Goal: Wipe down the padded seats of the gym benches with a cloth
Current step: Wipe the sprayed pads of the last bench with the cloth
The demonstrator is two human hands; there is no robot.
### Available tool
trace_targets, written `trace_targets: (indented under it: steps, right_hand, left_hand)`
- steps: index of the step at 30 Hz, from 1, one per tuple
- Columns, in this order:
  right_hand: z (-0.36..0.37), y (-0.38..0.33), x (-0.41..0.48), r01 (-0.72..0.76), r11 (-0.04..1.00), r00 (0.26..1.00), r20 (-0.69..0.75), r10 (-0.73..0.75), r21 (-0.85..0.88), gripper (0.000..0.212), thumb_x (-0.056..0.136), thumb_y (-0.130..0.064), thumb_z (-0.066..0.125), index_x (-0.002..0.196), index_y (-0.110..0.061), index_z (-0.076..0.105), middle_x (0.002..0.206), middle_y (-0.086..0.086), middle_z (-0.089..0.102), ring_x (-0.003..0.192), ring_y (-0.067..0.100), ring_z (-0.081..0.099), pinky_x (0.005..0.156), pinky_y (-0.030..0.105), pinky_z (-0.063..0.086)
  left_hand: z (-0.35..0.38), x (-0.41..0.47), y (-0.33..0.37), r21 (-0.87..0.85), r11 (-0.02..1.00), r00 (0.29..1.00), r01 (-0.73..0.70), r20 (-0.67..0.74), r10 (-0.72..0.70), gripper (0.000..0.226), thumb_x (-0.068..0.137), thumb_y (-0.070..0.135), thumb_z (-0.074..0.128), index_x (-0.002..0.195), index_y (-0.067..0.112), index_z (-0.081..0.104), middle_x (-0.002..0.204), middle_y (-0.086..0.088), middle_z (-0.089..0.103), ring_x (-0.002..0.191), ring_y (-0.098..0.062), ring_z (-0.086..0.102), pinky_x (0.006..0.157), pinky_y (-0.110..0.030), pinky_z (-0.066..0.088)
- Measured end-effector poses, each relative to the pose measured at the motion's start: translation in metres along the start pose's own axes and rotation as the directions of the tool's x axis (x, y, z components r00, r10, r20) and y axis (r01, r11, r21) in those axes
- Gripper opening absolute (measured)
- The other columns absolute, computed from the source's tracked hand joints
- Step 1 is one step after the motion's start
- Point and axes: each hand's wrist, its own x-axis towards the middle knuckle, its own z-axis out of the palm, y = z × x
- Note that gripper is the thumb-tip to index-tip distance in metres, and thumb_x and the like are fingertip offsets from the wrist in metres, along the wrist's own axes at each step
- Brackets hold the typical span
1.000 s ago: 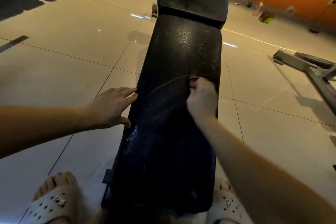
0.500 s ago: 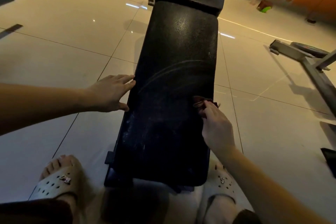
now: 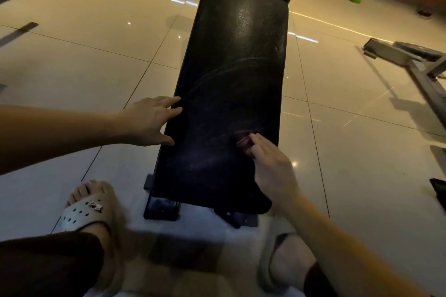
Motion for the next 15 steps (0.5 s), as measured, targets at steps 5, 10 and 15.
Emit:
trace_targets:
  steps: [5,10,15]
  right_hand:
    - [0.008,-0.002,-0.004,-0.343,0.937,0.928,-0.135,0.348,0.060,0.038,0.094,-0.008,0.059,0.132,-0.011,0.059,0.143,0.007,0.059,0.137,0.023,0.051,0.111,0.044,0.047]
    - [0.062,-0.121,0.004,-0.048,0.985,0.997,-0.051,0.057,0.163,0.045,0.080,0.000,0.067,0.125,-0.003,0.063,0.142,0.018,0.059,0.139,0.032,0.050,0.116,0.049,0.040]
    - [0.044,-0.092,-0.024,0.314,0.942,0.935,0.133,-0.328,0.115,0.047,0.075,0.002,0.074,0.121,-0.008,0.066,0.145,0.015,0.057,0.141,0.030,0.047,0.121,0.043,0.034]
  left_hand:
    - [0.010,-0.011,0.016,-0.021,1.000,1.000,0.019,0.017,-0.018,0.114,0.083,0.069,0.066,0.163,0.017,0.005,0.170,-0.005,-0.007,0.155,-0.025,0.007,0.124,-0.038,0.016]
    - [0.016,-0.020,0.019,0.005,1.000,1.000,0.021,0.014,-0.021,0.114,0.082,0.066,0.069,0.162,0.014,0.005,0.170,-0.008,-0.004,0.155,-0.027,0.009,0.123,-0.039,0.017]
    - [0.033,-0.037,0.017,0.028,0.999,0.999,0.019,0.046,-0.021,0.120,0.080,0.074,0.065,0.162,0.017,-0.002,0.170,-0.006,-0.011,0.156,-0.027,0.004,0.124,-0.039,0.014]
